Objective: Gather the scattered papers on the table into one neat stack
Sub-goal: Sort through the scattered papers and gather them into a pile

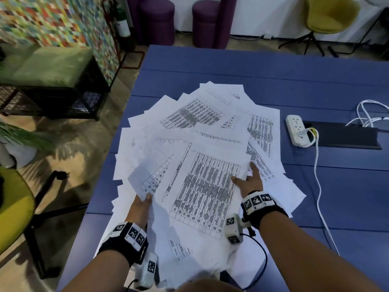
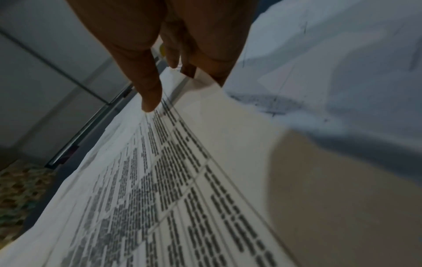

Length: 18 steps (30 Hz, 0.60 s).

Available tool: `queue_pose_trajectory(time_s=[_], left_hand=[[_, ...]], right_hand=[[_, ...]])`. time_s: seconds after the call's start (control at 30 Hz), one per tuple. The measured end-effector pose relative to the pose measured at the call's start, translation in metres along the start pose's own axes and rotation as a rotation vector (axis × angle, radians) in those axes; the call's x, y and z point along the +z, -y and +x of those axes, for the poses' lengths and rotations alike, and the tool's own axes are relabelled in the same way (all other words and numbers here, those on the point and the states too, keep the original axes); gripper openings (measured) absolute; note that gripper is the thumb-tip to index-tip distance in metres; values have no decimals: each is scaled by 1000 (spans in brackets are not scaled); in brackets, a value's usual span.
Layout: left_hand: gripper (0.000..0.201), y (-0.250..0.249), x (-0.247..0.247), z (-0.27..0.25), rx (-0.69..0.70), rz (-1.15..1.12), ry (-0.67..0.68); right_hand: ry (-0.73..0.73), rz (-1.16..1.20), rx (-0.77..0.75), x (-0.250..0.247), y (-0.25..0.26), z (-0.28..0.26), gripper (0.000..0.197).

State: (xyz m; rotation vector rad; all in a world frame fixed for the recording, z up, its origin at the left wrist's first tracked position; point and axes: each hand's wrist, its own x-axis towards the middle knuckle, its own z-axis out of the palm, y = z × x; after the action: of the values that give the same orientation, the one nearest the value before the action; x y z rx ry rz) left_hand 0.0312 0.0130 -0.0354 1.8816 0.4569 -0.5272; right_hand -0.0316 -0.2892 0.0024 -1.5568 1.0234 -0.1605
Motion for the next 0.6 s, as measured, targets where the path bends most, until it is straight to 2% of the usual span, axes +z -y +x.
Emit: queue_pose_trajectory(time_s=[0.07,0.13,0.3,0.37,0.47,0.6], left_hand=[[45,2,-2,1,8,4,10],[43,3,-3,0,-1,-38,41],[46,3,-3,0,0,-55,63],[45,0,-3,-2,-2,-46,38],[44,1,-1,0,14,2,-10],[47,3,-2,4,-11,12,2]], right_hand=[[28,82,13,3,-3,6,91],[37,60,-25,6,-5,12,92],[24,-210,-114,14,0,26,64],[60,-229,-123,15,2,30,66],[100,-205,-53,12,9,35,75],[204,-315,-22,11,14,41,48]])
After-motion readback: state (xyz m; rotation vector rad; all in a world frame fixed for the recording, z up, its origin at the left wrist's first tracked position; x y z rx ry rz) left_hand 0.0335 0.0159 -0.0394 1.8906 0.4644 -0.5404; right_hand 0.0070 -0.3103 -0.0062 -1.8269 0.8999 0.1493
